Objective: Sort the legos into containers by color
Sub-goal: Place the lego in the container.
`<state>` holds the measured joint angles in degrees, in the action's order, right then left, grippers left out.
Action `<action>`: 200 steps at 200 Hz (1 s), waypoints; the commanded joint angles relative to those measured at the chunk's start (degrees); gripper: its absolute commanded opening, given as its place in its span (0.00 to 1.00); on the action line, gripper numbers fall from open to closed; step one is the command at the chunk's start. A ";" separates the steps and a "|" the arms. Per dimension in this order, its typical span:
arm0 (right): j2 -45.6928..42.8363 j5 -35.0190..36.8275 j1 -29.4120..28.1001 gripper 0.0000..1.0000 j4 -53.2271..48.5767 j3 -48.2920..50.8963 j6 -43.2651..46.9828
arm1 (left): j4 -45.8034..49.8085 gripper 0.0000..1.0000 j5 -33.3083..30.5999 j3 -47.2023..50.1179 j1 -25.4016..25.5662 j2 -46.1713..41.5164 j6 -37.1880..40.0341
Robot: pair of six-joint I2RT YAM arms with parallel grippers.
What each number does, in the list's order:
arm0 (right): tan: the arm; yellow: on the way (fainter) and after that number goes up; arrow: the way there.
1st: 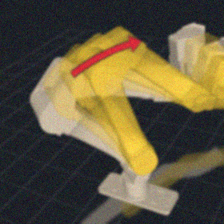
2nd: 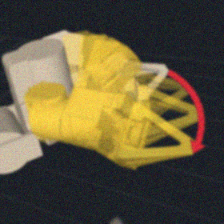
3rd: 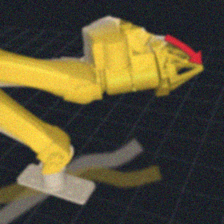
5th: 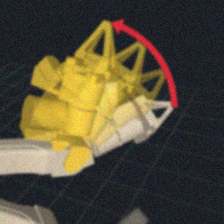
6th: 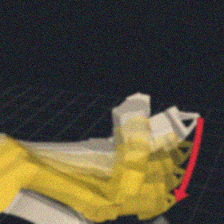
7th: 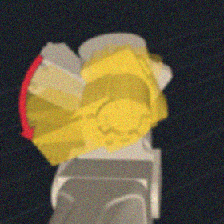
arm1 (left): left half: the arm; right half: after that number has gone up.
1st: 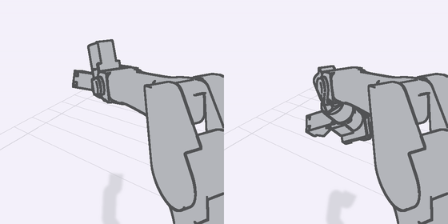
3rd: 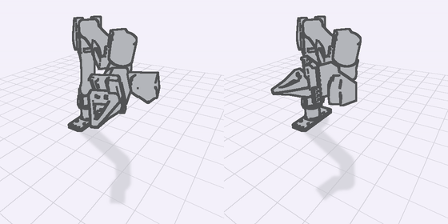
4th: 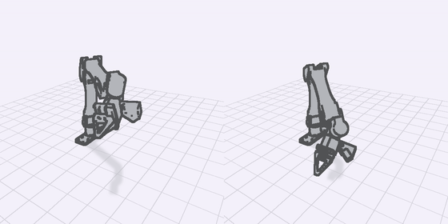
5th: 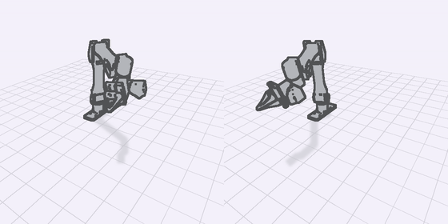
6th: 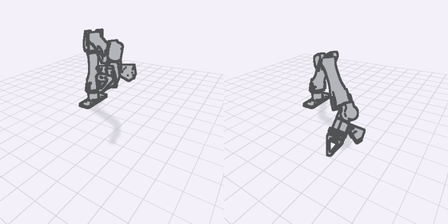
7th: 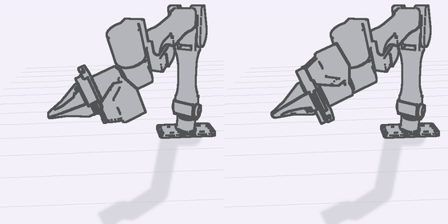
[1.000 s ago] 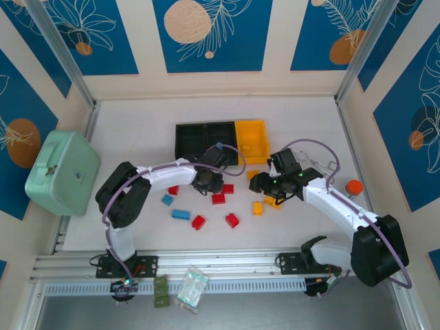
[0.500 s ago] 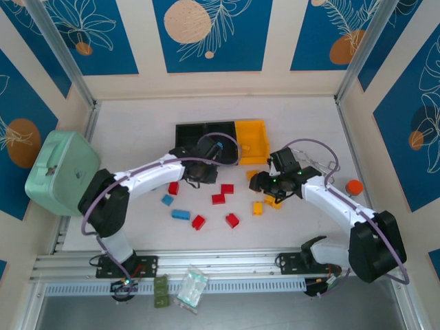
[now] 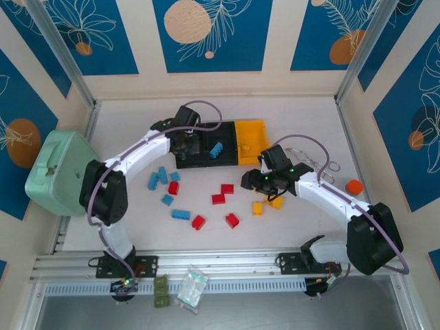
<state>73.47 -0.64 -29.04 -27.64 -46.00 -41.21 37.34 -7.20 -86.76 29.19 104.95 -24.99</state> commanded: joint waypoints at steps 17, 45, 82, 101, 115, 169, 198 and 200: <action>-0.21 0.18 -0.40 0.57 -0.56 -0.67 -1.24 | 3.41 0.16 0.86 -7.15 -1.77 7.64 2.30; -0.35 0.56 -0.32 0.57 -1.00 -0.69 -1.06 | 6.21 0.16 -0.36 -12.20 -1.95 12.65 2.32; -0.52 0.78 -0.05 0.57 -1.09 -0.76 -1.06 | 6.60 0.21 -0.77 -12.65 -2.04 15.02 1.55; -0.49 0.99 0.12 0.57 -1.17 -0.84 -0.99 | 6.76 0.24 -0.98 -12.39 -2.05 15.44 1.24; -0.57 1.34 0.26 0.58 -1.37 -0.89 -0.93 | 6.77 0.29 -1.10 -12.22 -2.03 15.38 1.02; -1.55 2.52 2.06 0.59 -3.64 -1.74 0.35 | 5.53 0.39 0.45 -9.60 -1.96 10.88 0.65; -1.76 3.10 5.16 0.60 -6.71 -3.33 2.25 | 3.01 0.42 4.16 -5.13 -1.73 4.64 0.67; -1.64 3.04 5.42 0.60 -6.81 -3.45 2.45 | 2.83 0.42 4.55 -4.74 -1.69 4.17 0.65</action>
<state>73.23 1.45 -25.85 -30.63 -46.85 -40.91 41.69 -6.42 -94.21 27.59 116.38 -23.99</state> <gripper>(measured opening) 0.598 0.415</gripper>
